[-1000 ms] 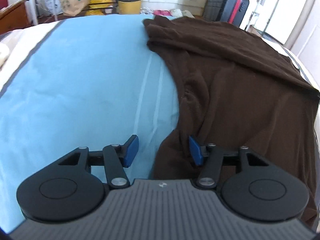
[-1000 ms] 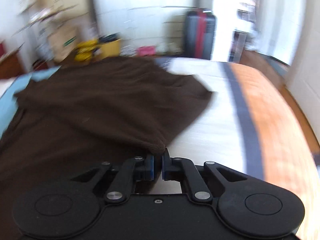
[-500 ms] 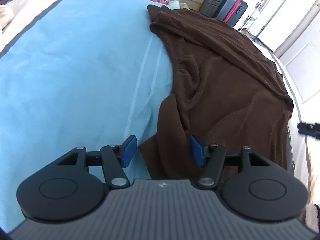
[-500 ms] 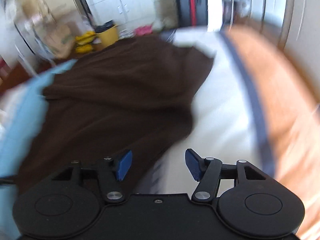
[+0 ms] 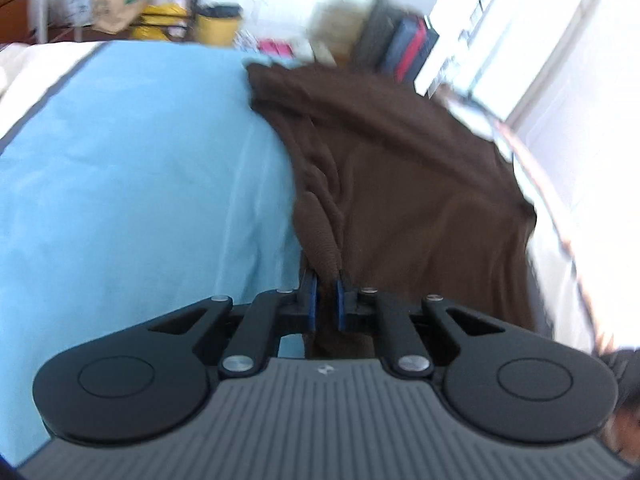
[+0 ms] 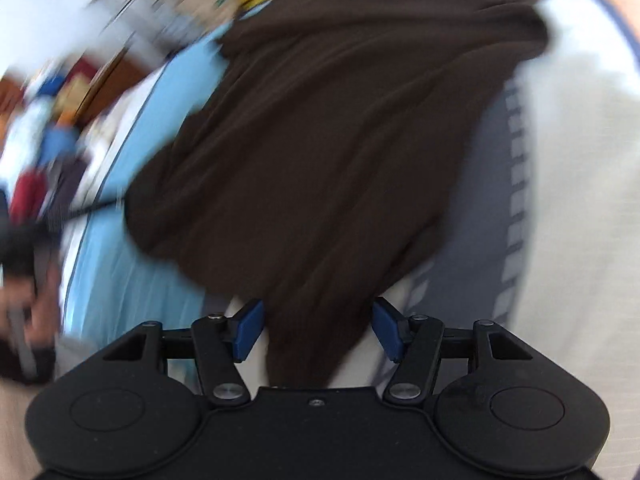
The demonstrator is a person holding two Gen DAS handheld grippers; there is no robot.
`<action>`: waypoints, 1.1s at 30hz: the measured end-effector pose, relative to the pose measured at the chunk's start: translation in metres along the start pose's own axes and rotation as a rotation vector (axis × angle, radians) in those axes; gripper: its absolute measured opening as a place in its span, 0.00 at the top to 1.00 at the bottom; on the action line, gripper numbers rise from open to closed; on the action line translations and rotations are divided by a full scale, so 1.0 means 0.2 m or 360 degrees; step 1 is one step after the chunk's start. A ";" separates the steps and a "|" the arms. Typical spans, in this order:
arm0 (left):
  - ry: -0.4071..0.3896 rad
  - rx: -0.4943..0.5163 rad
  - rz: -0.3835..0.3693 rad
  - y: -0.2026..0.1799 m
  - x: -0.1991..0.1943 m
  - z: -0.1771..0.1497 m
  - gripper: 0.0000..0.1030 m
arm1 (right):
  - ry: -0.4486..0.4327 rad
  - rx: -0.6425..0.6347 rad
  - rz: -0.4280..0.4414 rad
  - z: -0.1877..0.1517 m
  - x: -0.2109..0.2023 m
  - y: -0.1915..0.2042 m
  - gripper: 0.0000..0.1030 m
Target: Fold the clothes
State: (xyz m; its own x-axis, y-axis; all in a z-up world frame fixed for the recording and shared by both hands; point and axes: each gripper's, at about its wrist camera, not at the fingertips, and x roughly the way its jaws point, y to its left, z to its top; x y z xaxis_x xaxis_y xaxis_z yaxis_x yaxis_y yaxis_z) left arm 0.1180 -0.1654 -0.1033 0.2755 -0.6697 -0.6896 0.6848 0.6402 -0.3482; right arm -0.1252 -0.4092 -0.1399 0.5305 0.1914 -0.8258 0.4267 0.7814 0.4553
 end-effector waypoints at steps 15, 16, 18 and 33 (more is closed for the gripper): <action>0.0097 -0.0107 0.0223 0.07 0.04 -0.09 0.73 | 0.0024 -0.0307 -0.0445 -0.17 -0.15 0.22 0.82; 0.0074 -0.0105 0.0214 0.06 0.03 -0.09 0.65 | 0.0021 -0.0279 -0.0404 -0.19 -0.16 0.21 0.75; 0.0028 -0.0124 0.0212 0.07 0.02 -0.08 0.60 | -0.0019 -0.0224 -0.0322 -0.19 -0.20 0.18 0.59; 0.0271 0.0058 0.0157 0.02 0.36 0.00 0.14 | -0.0088 0.0603 -0.0020 -0.05 -0.06 -0.30 0.32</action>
State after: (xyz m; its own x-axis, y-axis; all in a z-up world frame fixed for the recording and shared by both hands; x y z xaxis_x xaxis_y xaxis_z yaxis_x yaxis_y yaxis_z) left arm 0.1399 -0.2116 -0.1546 0.2266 -0.5288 -0.8179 0.6850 0.6835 -0.2522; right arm -0.1644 -0.4513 -0.1615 0.5579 0.1427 -0.8175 0.6686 0.5063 0.5446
